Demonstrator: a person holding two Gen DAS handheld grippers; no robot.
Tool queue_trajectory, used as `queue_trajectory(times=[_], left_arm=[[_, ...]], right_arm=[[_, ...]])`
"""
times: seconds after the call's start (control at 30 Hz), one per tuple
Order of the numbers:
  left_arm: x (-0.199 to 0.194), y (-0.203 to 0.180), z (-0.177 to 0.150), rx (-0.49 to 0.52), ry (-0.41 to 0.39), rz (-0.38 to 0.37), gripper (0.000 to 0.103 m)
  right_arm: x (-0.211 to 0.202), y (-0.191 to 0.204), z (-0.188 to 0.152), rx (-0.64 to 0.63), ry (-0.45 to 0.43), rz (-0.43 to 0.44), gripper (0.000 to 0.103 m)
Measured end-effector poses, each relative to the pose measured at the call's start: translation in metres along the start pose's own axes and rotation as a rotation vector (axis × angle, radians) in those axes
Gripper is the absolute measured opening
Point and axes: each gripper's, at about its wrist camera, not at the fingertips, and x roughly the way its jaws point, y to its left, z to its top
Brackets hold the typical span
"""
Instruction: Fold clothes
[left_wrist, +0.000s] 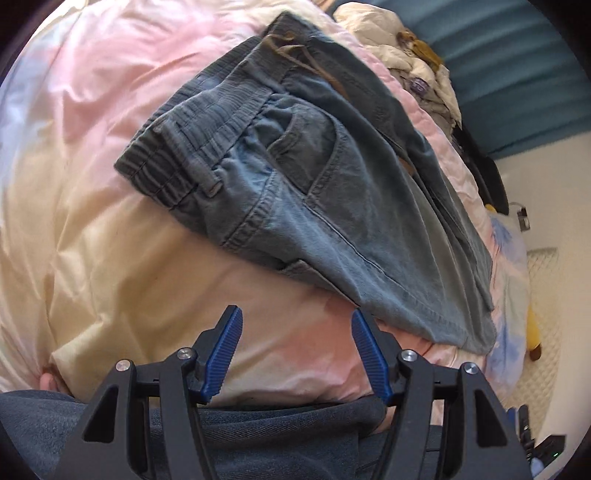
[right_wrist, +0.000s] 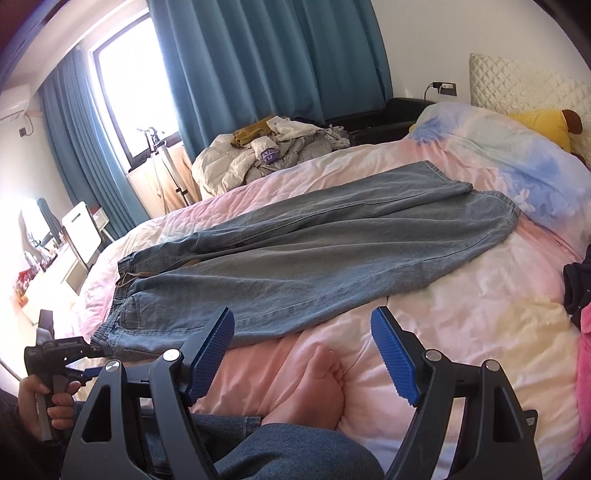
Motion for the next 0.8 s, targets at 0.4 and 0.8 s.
queue_trajectory(times=[0.4, 0.8], left_arm=[[0.026, 0.052, 0.028, -0.341, -0.046, -0.145, 0.063], [0.038, 0.049, 0.041, -0.317, -0.109, -0.218, 0.06]], right_arm=[[0.064, -0.142, 0.013, 0.412, 0.094, -0.029, 0.078], [0.168, -0.309, 0.051, 0.753, 0.083, -0.096, 0.077]])
